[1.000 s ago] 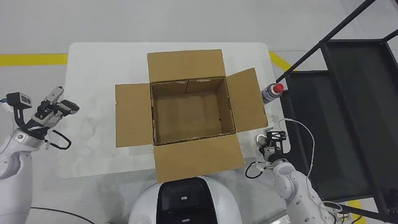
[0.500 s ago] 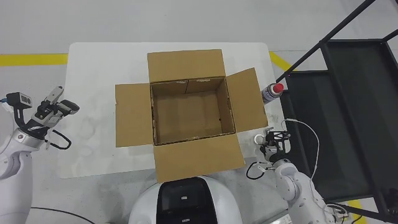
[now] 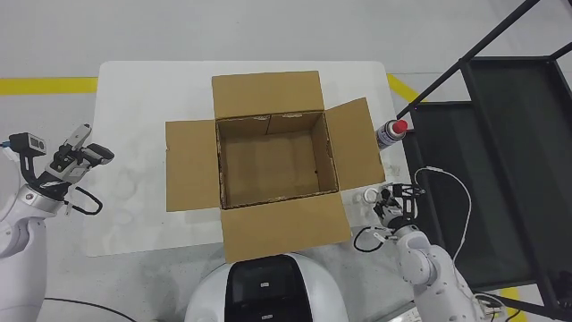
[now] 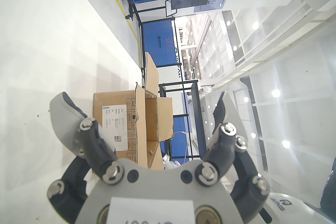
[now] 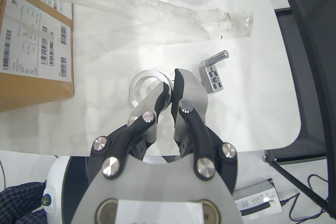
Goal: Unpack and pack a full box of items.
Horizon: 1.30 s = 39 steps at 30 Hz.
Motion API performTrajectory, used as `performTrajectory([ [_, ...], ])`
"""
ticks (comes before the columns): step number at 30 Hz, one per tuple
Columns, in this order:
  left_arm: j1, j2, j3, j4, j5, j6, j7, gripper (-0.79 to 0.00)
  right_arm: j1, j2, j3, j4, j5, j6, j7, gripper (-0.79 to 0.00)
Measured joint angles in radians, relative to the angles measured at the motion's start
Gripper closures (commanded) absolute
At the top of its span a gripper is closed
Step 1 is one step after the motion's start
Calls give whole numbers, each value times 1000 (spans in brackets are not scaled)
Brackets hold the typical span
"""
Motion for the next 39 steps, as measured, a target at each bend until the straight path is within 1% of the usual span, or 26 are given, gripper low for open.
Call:
performTrajectory([
  [3, 0, 0, 0, 0, 0, 0, 0, -785, 9, 1, 10, 13, 41, -10, 12, 0],
  [7, 0, 0, 0, 0, 0, 0, 0, -785, 6, 4, 16, 5, 46, -26, 21, 0],
  [10, 0, 0, 0, 0, 0, 0, 0, -785, -2, 6, 8, -5, -13, -10, 9, 0],
  [18, 0, 0, 0, 0, 0, 0, 0, -785, -5, 5, -53, 0, -198, 76, -53, 0],
  [26, 0, 0, 0, 0, 0, 0, 0, -785, 11, 3, -90, 24, -268, 125, -55, 0],
  [29, 0, 0, 0, 0, 0, 0, 0, -785, 19, 3, -95, 38, -274, 133, -50, -160],
  [30, 0, 0, 0, 0, 0, 0, 0, -785, 23, 3, -96, 44, -275, 135, -48, -283],
  [31, 0, 0, 0, 0, 0, 0, 0, -785, 26, 3, -96, 48, -275, 137, -47, -342],
  [33, 0, 0, 0, 0, 0, 0, 0, -785, 31, 3, -97, 56, -273, 138, -47, -413],
  [35, 0, 0, 0, 0, 0, 0, 0, -785, 31, 3, -94, 56, -266, 137, -54, -413],
  [38, 0, 0, 0, 0, 0, 0, 0, -785, 20, 5, -84, 41, -251, 123, -69, -357],
  [39, 0, 0, 0, 0, 0, 0, 0, -785, 14, 6, -80, 34, -249, 116, -70, -326],
])
